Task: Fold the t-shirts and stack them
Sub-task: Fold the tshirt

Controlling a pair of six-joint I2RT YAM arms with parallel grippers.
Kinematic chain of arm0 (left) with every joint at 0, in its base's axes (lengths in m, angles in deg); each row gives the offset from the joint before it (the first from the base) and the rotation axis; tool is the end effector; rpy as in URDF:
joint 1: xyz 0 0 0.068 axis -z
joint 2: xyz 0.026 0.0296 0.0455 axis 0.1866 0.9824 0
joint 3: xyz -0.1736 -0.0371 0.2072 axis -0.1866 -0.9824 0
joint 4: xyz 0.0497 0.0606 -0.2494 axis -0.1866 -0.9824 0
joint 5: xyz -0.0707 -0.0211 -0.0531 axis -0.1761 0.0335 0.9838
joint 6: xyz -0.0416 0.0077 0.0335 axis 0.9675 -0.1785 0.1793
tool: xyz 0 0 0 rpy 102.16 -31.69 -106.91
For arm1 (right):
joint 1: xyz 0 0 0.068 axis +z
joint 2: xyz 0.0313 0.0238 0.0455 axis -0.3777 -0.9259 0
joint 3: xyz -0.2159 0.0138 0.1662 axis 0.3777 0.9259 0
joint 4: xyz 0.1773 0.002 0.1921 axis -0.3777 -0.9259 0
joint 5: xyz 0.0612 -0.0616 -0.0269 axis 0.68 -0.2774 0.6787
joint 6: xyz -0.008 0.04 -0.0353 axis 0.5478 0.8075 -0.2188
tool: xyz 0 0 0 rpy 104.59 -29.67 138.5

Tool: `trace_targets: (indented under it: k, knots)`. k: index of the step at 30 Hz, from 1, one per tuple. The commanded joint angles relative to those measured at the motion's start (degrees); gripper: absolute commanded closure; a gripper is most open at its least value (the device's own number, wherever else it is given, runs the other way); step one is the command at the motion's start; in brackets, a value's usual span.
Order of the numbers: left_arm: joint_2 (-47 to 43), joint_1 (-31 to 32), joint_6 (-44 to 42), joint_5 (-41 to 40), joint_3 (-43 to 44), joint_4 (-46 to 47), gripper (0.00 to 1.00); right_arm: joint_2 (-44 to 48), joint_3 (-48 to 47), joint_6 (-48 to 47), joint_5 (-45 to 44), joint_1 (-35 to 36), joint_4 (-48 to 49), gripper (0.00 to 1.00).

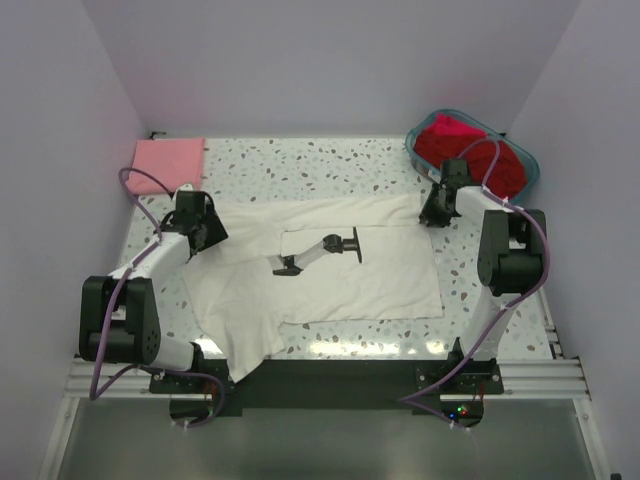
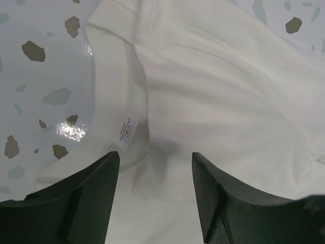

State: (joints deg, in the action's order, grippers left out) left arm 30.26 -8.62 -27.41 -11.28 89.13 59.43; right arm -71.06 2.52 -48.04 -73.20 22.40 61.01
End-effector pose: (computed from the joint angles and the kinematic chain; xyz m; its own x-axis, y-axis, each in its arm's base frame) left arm 0.2840 -0.0038 0.1930 -0.6320 -0.4731 -0.6138 -0.4657 0.8649 -0.1872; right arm 0.3961 0.0011 0.1642 -0.7730 0.4437 -0.4534 0.3869 0.8962 0.2172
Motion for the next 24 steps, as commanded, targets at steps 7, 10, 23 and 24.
trace_targets:
  k: [7,10,23,24]
  knots:
    - [-1.4,0.1,-0.9,-0.9,0.3,2.8,0.36,0.3,-1.9,-0.3,1.7,0.0,1.8,0.70]
    - [-1.4,0.1,-0.9,-0.8,0.3,2.8,0.36,-0.5,-2.4,-0.4,1.9,-0.1,1.4,0.70]
    - [-1.4,0.1,-0.9,-1.0,0.2,2.7,0.36,1.2,-4.5,-2.3,0.7,-0.1,-1.2,0.99]
    - [-1.5,0.1,-0.8,-1.1,0.2,2.7,0.36,1.4,-4.6,-2.8,-0.2,-0.1,-1.6,1.00]
